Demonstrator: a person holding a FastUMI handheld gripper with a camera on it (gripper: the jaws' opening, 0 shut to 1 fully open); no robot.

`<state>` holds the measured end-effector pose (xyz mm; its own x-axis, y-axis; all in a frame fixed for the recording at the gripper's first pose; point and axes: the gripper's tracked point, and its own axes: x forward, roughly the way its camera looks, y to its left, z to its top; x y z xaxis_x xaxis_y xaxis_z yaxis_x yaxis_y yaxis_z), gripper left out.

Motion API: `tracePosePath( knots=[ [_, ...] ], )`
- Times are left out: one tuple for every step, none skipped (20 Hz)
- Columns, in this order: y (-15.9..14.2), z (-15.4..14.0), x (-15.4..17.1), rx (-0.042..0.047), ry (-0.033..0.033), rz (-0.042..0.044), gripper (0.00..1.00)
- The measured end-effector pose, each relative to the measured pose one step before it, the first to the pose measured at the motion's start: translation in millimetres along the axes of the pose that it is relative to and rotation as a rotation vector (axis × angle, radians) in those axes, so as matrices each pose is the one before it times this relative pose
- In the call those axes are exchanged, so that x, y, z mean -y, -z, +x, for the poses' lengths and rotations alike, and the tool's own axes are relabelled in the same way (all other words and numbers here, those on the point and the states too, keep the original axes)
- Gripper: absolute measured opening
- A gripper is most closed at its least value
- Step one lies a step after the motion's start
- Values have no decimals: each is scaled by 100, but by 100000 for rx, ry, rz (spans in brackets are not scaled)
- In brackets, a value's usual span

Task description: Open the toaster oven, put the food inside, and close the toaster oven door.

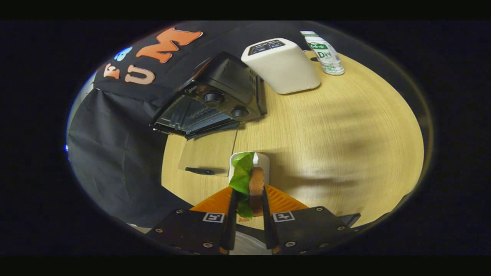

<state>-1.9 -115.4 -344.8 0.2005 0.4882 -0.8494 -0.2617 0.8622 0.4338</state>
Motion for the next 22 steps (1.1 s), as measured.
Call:
tracePosePath(
  knots=[
    [29, -478, -247, 99, 43, -941, 29],
    [-143, -448, -307, 544, -144, -1006, 28],
    [-389, -430, -308, 1235, -152, -701, 27],
    [-401, -572, -252, 1935, -64, -239, 28],
    [-482, -507, -235, 1639, -55, 139, 28],
    [-434, -539, -221, 2292, -3, 794, 28],
    [-500, -416, -272, 2487, -383, 639, 28],
    [-270, -413, -375, 1955, -994, 1012, 27],
    [-377, -201, -354, 2346, -1088, 2208, 27],
    [-268, -252, -281, 2245, -1194, 2862, 27],
    [-419, -51, -375, 2604, -1434, 3645, 27],
    [-522, -123, -408, 3242, -1866, 3907, 27],
    [-408, 202, -532, 3352, -2048, 4245, 27],
    [-192, 127, -493, 2864, -2437, 4013, 27],
    [-173, 263, -734, 2473, -2531, 3652, 27],
    [-103, 430, -560, 2583, -2152, 3291, 27],
    [59, 718, -583, 1780, -2000, 3415, 27],
    [215, 677, -604, 1677, -1462, 3566, 27],
    [145, 849, -378, 1681, -574, 2075, 27],
    [198, 1049, -332, 1777, -341, 1761, 27],
    [156, 822, -400, 1991, -731, 2054, 27],
    [192, 1029, -594, 2412, -1840, 2711, 27]
  ],
)
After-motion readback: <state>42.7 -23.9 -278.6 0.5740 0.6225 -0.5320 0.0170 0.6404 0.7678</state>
